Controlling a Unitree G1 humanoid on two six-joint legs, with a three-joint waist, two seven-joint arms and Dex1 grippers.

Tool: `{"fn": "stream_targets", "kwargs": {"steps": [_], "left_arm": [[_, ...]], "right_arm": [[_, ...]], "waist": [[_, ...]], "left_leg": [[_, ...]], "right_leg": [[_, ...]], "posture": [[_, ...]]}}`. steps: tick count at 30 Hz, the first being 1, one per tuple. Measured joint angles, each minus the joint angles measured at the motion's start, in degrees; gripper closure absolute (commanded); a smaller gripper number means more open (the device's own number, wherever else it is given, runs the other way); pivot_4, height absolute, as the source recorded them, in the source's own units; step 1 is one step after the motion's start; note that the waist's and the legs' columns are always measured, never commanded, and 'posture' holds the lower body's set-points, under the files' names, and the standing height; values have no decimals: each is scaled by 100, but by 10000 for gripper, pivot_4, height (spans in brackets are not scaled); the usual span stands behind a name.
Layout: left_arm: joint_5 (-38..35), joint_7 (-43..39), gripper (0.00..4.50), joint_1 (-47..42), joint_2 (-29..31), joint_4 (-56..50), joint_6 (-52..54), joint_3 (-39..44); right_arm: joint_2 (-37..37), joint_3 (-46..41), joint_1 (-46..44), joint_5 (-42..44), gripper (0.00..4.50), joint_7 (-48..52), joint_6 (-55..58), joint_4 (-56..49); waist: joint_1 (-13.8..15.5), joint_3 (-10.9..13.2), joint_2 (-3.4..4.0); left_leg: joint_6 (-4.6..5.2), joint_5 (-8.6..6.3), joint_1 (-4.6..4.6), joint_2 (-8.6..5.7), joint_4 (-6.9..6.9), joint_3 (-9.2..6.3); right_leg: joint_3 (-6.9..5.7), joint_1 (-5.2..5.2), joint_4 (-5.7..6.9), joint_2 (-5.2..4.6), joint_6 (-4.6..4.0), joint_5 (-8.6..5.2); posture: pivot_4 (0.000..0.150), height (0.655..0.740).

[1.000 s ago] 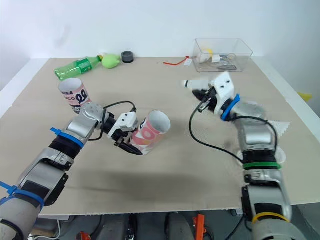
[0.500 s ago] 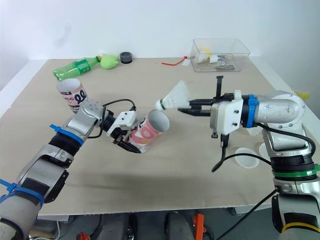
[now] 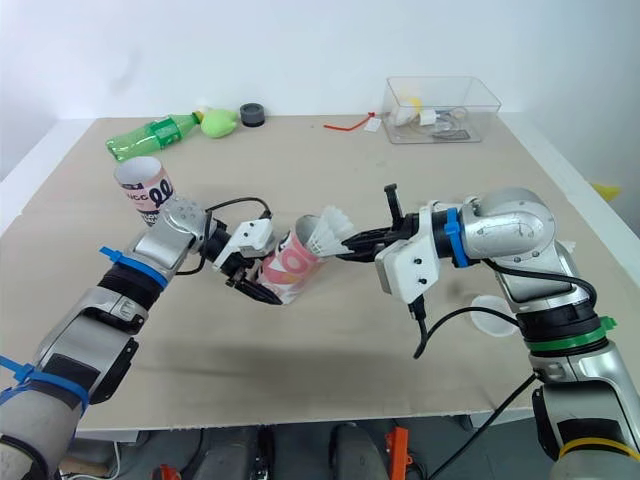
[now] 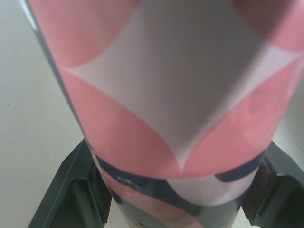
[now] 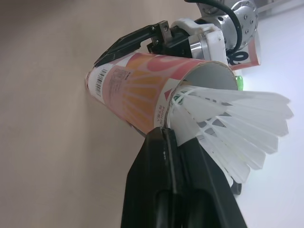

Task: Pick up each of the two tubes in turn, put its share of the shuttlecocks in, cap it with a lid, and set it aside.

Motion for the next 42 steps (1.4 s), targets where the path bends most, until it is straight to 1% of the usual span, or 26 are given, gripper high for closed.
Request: {"fn": "stream_targets", "kwargs": {"steps": [1,2,3,5,7,9,10,12,13,15,17,18,20,22,24,25,27,29,35,37,42], "left_arm": [[1,0,16624,0,-1,-2,-1,0],[2,-3,16624,0,-5,-7,-1,-1],[-1,-5,16624,0,-16,-9,3,-2],[-2,-4,16624,0,-31,-16,4,-2],[-2,-6,16624,0,-33,-16,4,-3],[-5,-1,16624,1,-50,-17,2,-4],[-6,-1,16624,1,-47,-17,2,-3],[-3,8,16624,-2,-62,-4,-12,-5],[0,25,16624,-16,-95,16,-38,-7],[-1,44,16624,-29,-114,71,-93,-6],[-1,45,16624,-32,-83,115,-116,25],[5,39,16624,-37,-66,127,-121,32],[13,39,16624,-42,-79,140,-136,32],[23,40,16624,-52,-93,186,-179,37],[43,38,16624,-64,-125,231,-229,39],[55,27,16624,-68,-126,256,-251,48],[74,16,16624,-80,-134,281,-257,57],[99,12,16624,-85,-224,293,-267,56],[105,-21,16624,-90,-265,291,-248,52],[104,-37,16624,-86,-266,240,-227,37],[97,-41,16624,-46,-260,36,-175,25]], "right_arm": [[0,0,-43,18,28569,8,33,0],[-2,0,-83,46,22936,26,47,0],[-5,6,-114,67,18685,51,47,-4],[-14,10,-114,122,8017,129,47,-4],[-49,2,-107,235,820,146,78,-8],[-125,-229,112,717,820,103,517,-56],[-125,-311,169,816,820,84,636,-54],[-131,-623,408,1306,820,-146,1368,-162],[-219,-897,621,1681,820,-345,2046,-242],[-642,-1538,1214,2357,820,-720,3553,-283],[-962,-2213,1825,2894,820,-1065,4849,-279],[-970,-2484,2046,3084,820,-1248,5297,-309],[-946,-2981,2478,3349,820,-1569,5850,-409],[-755,-3712,2978,3550,820,-2157,6425,-495],[-683,-4098,3433,3497,820,-2478,6603,-578],[-643,-4211,3665,3408,820,-2640,6667,-583],[-494,-4294,3791,3285,820,-2829,6668,-565],[-308,-4307,3778,3126,820,-3066,6614,-311],[-221,-3932,3253,2440,820,-3485,6241,865],[-222,-3726,3015,2215,820,-3492,6064,1291],[-221,-3454,2607,1994,820,-3326,5873,1891]], "waist": [[0,0,0],[1,0,0],[3,0,0],[7,0,-1],[8,0,-1],[11,1,-4],[12,2,-4],[15,2,-4],[26,2,-4],[58,1,-5],[47,1,-5],[33,0,-6],[25,0,-6],[27,0,-5],[28,-1,-4],[26,-1,-4],[18,-2,-2],[18,-2,-2],[12,-2,-2],[10,-2,-2],[8,-2,-1]], "left_leg": [[0,0,0,0,0,0],[0,0,0,0,0,0],[0,0,0,0,0,0],[0,0,-2,-1,0,0],[1,0,-2,-1,0,2],[1,-1,-3,1,0,1],[1,-1,-3,3,0,1],[1,-1,-3,4,0,-1],[1,-1,-7,2,0,-2],[5,0,-15,-8,2,-11],[17,-7,-14,-13,3,-2],[18,-7,-13,-13,5,-2],[18,-8,-12,-13,4,-3],[20,-6,-12,-11,4,-5],[24,-4,-11,-12,4,-7],[25,-3,-10,-11,4,-6],[29,-1,-7,-13,5,-2],[41,6,-9,-17,7,-2],[55,15,-9,-17,8,17],[55,15,-9,-17,8,18],[56,14,-13,-17,4,23]], "right_leg": [[0,0,0,0,0,0],[0,0,0,0,0,0],[-1,0,0,0,-1,0],[0,-1,0,-1,-1,1],[2,-1,0,-2,-1,1],[2,1,-1,-6,-4,3],[2,0,0,-7,-4,3],[2,2,0,-13,-5,4],[1,1,0,-19,-5,5],[-4,4,-2,-37,-5,5],[0,2,-5,-40,0,7],[2,3,-6,-39,1,7],[3,3,-6,-36,4,7],[1,3,-5,-30,7,9],[-1,4,-5,-28,14,8],[0,5,-8,-25,42,-5],[11,5,-9,-24,52,-1],[14,6,-13,-24,63,6],[34,1,-17,-24,56,14],[35,-1,-17,-22,71,22],[41,-6,-18,-22,61,27]], "posture": [[1500,7400],[1500,7400],[1500,7400],[1500,7400],[1500,7400],[1500,7400],[1500,7400],[1500,7400],[1500,7400],[1500,7400],[1500,7400],[1500,7400],[1500,7400],[1500,7400],[1500,7400],[1500,7400],[1500,7400],[1500,7400],[1500,7400],[1500,7400],[1500,7400]]}}
